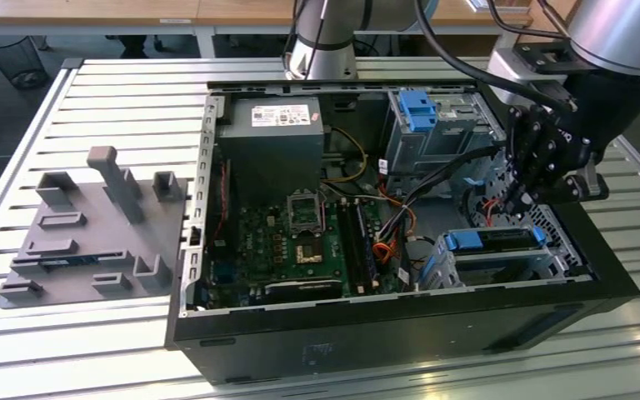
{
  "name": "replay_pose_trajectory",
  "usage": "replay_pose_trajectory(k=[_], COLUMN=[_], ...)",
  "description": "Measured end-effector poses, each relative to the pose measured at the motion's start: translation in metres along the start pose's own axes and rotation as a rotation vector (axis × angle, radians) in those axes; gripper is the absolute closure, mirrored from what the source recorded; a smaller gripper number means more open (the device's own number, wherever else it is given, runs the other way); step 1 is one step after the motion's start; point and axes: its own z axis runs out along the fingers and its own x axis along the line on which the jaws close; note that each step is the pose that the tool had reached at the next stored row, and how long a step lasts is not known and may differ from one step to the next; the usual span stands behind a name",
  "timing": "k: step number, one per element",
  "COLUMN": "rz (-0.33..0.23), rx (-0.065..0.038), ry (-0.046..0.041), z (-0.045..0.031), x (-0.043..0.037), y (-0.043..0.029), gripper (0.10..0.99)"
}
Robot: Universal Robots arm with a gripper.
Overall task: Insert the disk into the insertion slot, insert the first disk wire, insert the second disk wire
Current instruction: 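Insert the first disk wire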
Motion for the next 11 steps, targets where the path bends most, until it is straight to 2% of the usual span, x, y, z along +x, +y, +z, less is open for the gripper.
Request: replay_pose_trajectory(k=[11], rz=[-0.001], rx=[0.001], ry=[-0.0001], z=[0.0016], x=[0.0072], y=[0.0009], gripper=[0.922])
